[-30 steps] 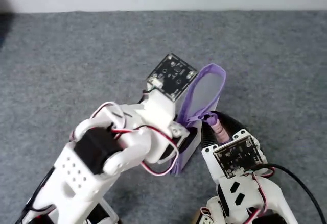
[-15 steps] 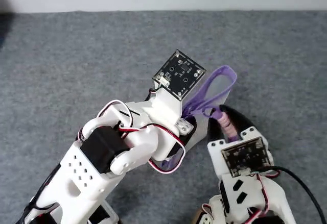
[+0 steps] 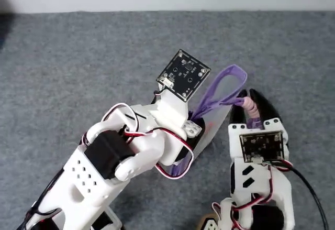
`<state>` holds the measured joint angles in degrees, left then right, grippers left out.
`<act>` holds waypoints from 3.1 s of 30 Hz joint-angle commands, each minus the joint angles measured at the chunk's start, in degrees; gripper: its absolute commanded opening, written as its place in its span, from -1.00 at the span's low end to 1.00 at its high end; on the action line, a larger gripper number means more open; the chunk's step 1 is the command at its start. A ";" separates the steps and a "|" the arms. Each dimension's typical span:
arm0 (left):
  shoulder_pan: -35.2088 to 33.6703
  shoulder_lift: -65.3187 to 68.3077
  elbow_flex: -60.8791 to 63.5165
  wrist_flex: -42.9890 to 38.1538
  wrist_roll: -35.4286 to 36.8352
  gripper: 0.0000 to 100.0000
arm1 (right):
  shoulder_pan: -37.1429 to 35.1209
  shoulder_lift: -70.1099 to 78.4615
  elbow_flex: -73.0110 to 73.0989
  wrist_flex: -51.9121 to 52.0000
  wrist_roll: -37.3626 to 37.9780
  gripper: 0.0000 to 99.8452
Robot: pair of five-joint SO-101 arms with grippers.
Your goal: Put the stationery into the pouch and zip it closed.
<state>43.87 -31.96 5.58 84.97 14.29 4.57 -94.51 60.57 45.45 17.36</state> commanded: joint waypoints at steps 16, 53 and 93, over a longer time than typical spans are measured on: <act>-0.70 -6.42 -1.63 5.27 0.62 -0.98 | 12.26 0.66 14.42 -17.63 1.41 -0.99; -18.90 -37.45 17.19 15.47 -17.23 -0.98 | 18.95 0.04 23.47 -22.11 2.81 -0.99; -39.12 -37.45 26.24 -10.46 -4.48 -0.66 | -40.31 -0.04 2.99 -0.92 8.70 -0.99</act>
<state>7.82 -69.23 32.04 77.05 7.78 -31.82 -94.77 65.41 41.14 24.57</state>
